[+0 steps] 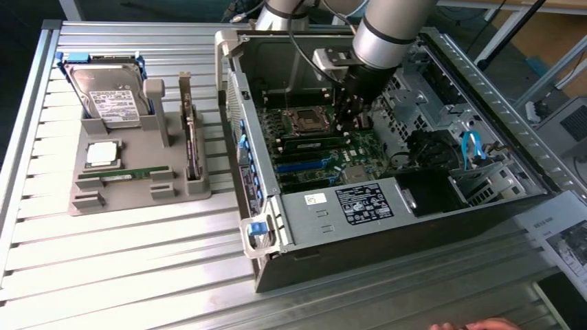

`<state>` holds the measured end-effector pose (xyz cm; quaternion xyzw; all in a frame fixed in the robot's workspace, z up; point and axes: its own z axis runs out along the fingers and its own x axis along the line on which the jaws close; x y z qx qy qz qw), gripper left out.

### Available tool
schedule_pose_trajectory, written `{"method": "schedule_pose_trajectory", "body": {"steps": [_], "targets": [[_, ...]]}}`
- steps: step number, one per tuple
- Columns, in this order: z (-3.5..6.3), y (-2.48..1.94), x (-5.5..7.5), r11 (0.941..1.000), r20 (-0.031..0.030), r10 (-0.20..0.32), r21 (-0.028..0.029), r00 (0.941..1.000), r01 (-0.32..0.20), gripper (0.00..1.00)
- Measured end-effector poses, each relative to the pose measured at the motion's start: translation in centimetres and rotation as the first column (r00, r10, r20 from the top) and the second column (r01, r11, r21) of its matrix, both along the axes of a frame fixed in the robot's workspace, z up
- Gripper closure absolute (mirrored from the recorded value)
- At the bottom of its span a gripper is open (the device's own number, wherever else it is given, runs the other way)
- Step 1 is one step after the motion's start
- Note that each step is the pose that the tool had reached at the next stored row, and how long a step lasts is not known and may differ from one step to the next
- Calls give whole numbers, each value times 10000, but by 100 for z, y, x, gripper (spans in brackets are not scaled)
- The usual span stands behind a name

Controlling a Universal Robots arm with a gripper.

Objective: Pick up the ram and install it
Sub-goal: 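Press down the ram until it locks into place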

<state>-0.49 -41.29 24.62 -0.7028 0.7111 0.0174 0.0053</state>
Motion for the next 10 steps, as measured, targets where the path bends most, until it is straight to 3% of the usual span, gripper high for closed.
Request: {"method": "schedule_pose_trajectory", "body": {"steps": [10], "targets": [[0,0,-231,10000,10,1,1,10000,-1,90]]}}
